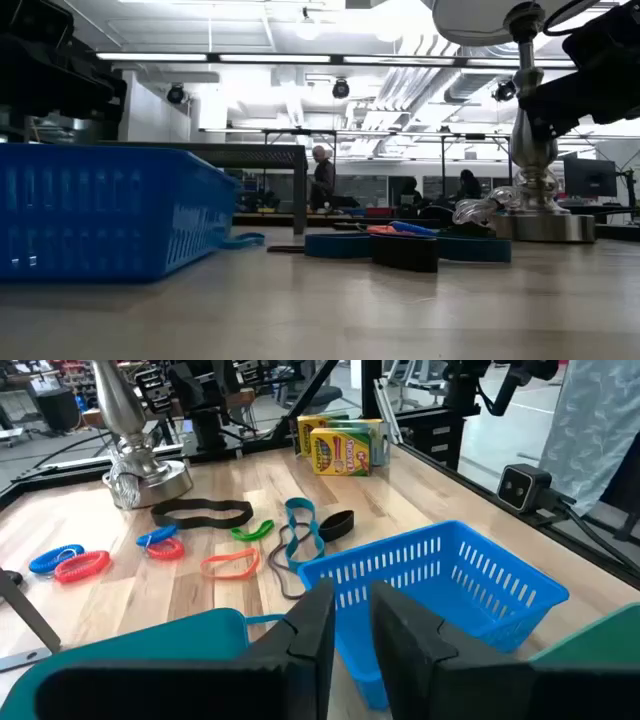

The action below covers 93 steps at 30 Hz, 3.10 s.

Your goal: Pick & Place Office Desk Supplies

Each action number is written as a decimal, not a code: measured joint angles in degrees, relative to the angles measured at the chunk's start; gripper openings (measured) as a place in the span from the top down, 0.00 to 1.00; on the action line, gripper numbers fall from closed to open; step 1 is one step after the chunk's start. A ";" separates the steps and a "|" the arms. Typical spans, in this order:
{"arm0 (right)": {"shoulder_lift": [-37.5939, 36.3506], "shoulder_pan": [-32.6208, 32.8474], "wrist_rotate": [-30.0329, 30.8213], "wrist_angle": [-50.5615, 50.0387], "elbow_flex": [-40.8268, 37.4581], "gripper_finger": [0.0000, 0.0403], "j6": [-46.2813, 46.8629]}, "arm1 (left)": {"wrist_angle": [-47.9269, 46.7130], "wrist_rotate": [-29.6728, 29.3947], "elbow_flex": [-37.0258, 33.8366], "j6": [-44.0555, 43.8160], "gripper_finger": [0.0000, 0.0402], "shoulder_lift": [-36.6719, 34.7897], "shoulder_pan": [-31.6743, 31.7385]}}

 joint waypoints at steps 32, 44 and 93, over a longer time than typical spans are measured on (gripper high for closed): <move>0.00 0.02 0.00 0.00 0.00 0.75 0.00 | 0.00 0.00 0.00 0.00 0.85 0.00 0.01; 0.01 0.00 0.00 0.00 0.01 0.75 0.01 | 0.00 0.00 0.00 0.00 0.85 0.00 -0.01; 0.01 0.00 0.00 0.00 0.01 0.75 0.01 | 1.39 -17.52 11.22 0.01 0.85 7.06 0.01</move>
